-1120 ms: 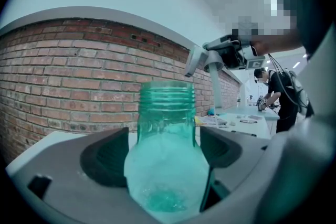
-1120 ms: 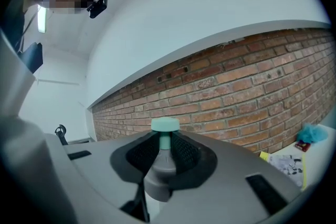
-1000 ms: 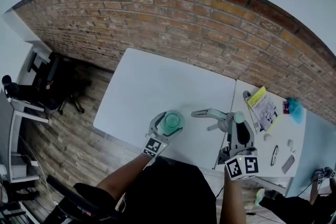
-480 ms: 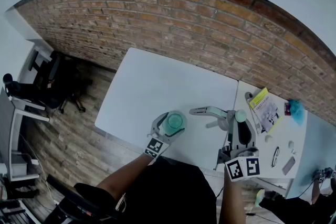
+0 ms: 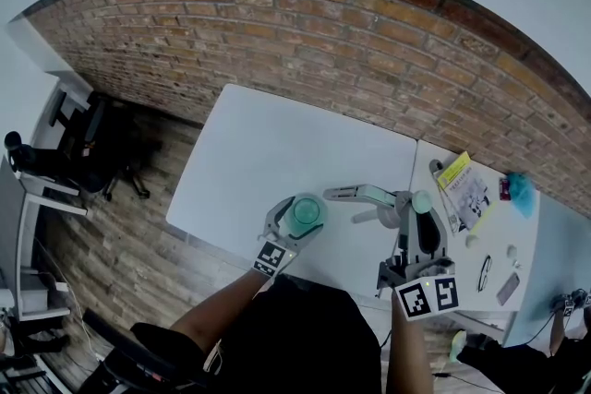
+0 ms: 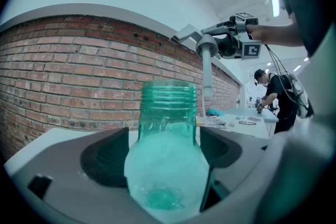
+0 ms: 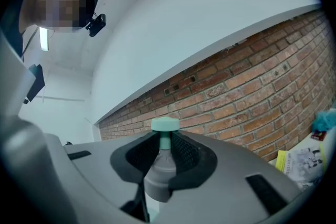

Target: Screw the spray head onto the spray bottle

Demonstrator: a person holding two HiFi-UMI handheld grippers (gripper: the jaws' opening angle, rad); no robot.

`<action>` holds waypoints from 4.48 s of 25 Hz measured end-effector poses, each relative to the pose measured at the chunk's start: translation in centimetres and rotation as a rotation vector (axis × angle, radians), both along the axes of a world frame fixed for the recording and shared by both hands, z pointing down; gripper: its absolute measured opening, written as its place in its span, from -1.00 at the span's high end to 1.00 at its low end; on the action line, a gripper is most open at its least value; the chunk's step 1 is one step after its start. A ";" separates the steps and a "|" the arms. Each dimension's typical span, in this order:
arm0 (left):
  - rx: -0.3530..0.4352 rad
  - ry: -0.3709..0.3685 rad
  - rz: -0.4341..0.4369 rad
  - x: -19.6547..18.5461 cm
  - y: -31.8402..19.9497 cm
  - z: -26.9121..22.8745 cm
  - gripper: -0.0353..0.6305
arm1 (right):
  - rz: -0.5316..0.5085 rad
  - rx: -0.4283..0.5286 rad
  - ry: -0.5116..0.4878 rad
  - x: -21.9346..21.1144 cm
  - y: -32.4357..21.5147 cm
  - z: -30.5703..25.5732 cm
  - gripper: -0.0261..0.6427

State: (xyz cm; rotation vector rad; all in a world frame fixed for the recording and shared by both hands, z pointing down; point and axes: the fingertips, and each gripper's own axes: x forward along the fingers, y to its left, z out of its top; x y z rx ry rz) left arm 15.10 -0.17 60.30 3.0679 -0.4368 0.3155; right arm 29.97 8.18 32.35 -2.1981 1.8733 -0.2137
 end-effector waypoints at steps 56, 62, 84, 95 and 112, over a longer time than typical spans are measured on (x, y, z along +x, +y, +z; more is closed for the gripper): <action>-0.031 0.007 0.015 0.0 0.0 0.3 -0.32 | -0.058 0.166 -0.056 -2.9 -0.9 -6.2 0.71; -0.034 0.008 0.012 -0.1 0.0 0.3 -0.33 | -0.054 0.171 -0.062 -2.8 -1.2 -6.5 0.71; -0.041 0.015 0.011 -0.2 -0.1 0.3 -0.33 | -0.074 0.204 -0.090 -3.5 -1.6 -8.1 0.71; -0.047 0.018 0.011 -0.3 -0.1 0.4 -0.33 | -0.093 0.207 -0.095 -4.0 -1.9 -8.6 0.71; -0.052 0.020 0.011 -0.4 -0.1 0.4 -0.33 | -0.086 0.131 -0.118 -4.2 -3.1 -4.3 0.71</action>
